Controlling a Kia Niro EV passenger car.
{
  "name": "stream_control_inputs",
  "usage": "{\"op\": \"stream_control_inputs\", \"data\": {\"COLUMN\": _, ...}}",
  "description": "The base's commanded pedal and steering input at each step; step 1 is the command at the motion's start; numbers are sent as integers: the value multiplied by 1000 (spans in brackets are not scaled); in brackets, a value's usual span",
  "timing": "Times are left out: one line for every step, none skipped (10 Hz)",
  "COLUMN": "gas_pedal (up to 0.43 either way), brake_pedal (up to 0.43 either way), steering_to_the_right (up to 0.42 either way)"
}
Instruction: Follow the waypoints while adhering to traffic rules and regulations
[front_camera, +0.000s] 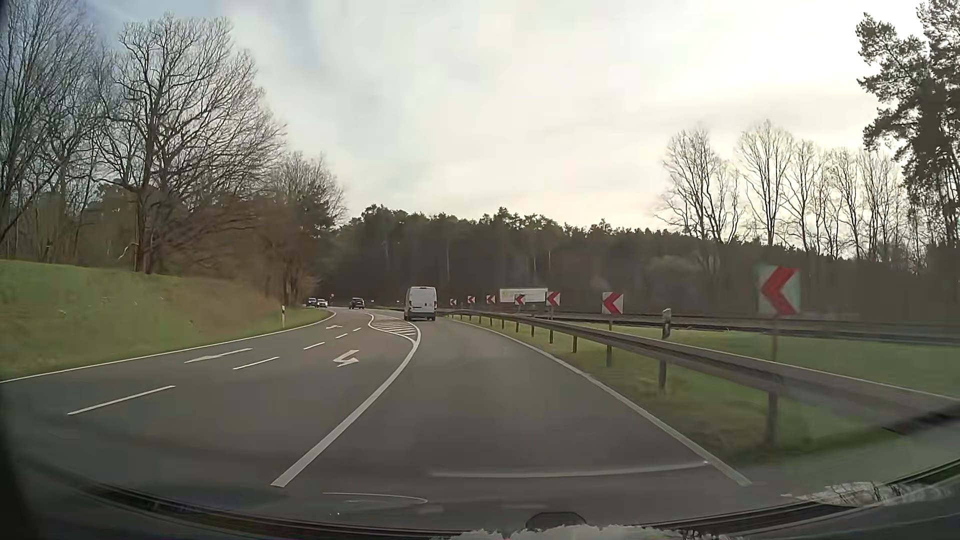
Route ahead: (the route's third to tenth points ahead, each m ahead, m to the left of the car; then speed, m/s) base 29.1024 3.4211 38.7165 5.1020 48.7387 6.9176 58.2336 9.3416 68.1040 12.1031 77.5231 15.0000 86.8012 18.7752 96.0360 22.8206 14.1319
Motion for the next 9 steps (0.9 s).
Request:
{"op": "stream_control_inputs", "data": {"gas_pedal": 791, "brake_pedal": 0, "steering_to_the_right": -31}}
{"op": "stream_control_inputs", "data": {"gas_pedal": 791, "brake_pedal": 0, "steering_to_the_right": -31}}
{"op": "stream_control_inputs", "data": {"gas_pedal": 799, "brake_pedal": 0, "steering_to_the_right": -31}}
{"op": "stream_control_inputs", "data": {"gas_pedal": 799, "brake_pedal": 0, "steering_to_the_right": -31}}
{"op": "stream_control_inputs", "data": {"gas_pedal": 799, "brake_pedal": 0, "steering_to_the_right": -30}}
{"op": "stream_control_inputs", "data": {"gas_pedal": 799, "brake_pedal": 0, "steering_to_the_right": -31}}
{"op": "stream_control_inputs", "data": {"gas_pedal": 780, "brake_pedal": 0, "steering_to_the_right": -31}}
{"op": "stream_control_inputs", "data": {"gas_pedal": 740, "brake_pedal": 0, "steering_to_the_right": -30}}
{"op": "stream_control_inputs", "data": {"gas_pedal": 689, "brake_pedal": 0, "steering_to_the_right": -30}}
